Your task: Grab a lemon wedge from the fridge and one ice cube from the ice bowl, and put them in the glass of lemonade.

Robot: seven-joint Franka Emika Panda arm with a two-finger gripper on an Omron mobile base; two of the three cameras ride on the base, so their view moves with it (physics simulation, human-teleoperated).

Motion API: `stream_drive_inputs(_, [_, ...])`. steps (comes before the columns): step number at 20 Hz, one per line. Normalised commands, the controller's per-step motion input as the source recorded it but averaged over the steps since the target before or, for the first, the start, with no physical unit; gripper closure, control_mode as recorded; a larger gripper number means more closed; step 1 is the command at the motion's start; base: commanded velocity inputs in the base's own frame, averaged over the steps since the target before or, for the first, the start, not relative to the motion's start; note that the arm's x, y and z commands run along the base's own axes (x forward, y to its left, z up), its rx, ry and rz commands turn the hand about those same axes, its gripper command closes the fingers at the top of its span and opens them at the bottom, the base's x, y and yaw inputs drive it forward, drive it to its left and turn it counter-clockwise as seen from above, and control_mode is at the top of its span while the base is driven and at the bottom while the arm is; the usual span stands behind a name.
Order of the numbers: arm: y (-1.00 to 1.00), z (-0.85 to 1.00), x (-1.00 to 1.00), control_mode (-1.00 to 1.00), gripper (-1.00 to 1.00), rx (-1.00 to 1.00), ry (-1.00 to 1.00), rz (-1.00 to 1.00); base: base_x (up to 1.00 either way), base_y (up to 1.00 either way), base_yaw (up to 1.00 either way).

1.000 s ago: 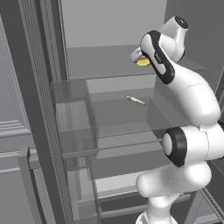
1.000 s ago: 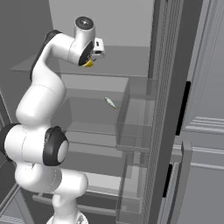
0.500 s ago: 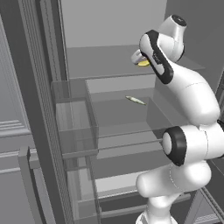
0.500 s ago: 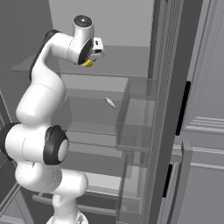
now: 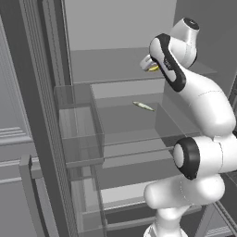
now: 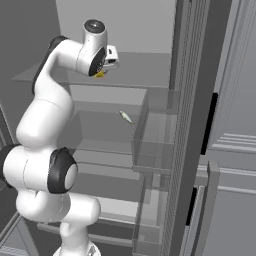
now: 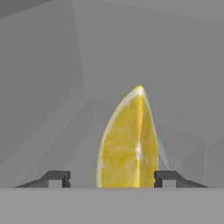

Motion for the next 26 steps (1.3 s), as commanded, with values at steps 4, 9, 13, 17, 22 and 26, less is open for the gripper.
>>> stream_drive_inputs(4, [0.00, 0.00, -0.08, -1.00, 1.00, 0.00, 0.00, 0.00, 0.00, 0.00, 0.00])
stream_drive_inputs(9, [0.00, 0.00, -0.04, -1.00, 1.00, 0.00, 0.00, 0.00, 0.00, 0.00, 0.00])
stream_drive_inputs(13, [0.00, 0.07, -0.42, -1.00, 1.00, 0.00, -0.05, 0.00, 0.00, 0.00, 0.00])
stream_drive_inputs(17, [0.06, 0.34, -0.99, -1.00, 1.00, 0.01, -0.15, 0.00, 0.00, 0.00, 0.00])
stream_drive_inputs(22, [0.12, 0.13, -1.00, -1.00, 1.00, 0.01, -0.14, 0.00, 0.00, 0.00, 0.00])
stream_drive_inputs(26, [0.20, -0.32, -1.00, -1.00, 1.00, 0.00, -0.04, -0.02, 0.00, 0.00, 0.00])
